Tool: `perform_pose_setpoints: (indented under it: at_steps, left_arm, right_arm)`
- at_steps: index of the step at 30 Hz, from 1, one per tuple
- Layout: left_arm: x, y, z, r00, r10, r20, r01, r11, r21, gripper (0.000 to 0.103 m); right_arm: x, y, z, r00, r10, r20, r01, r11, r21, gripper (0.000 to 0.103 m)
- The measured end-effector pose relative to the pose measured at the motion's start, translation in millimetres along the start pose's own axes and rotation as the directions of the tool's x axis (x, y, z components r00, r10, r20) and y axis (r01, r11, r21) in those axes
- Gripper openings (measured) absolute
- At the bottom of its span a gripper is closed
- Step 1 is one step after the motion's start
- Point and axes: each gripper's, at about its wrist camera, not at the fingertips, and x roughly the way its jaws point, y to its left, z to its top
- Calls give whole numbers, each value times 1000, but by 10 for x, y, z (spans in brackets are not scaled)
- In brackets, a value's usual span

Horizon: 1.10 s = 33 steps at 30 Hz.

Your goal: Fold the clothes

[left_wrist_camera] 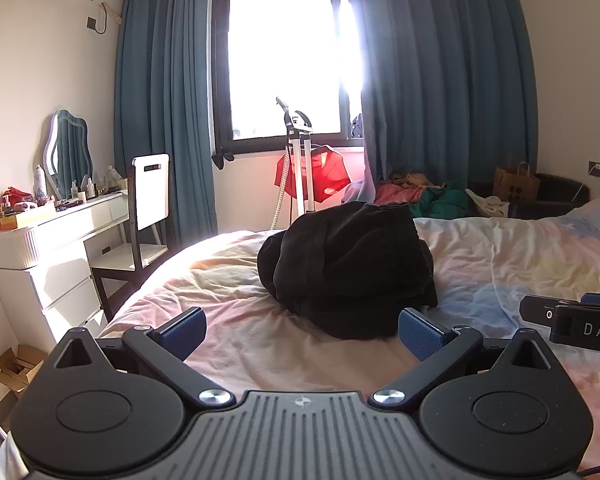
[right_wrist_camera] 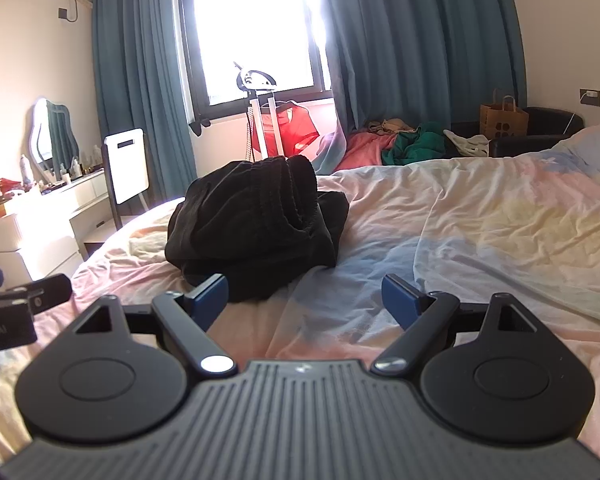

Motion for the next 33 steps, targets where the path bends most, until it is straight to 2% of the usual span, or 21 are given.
perform_pose_setpoints:
  at_steps: [12,33]
  left_arm:
    - [11,1,-12,1000,-2,1,2,1000,-16,103]
    - [39,46,-39,1000,-15,-10,14,999,-38,103]
  right_arm:
    - [2,-100,111,1000,3,1,-3,1000,-3,86]
    - [-48,-38,23,1000,-4,22,4,1000,2,86]
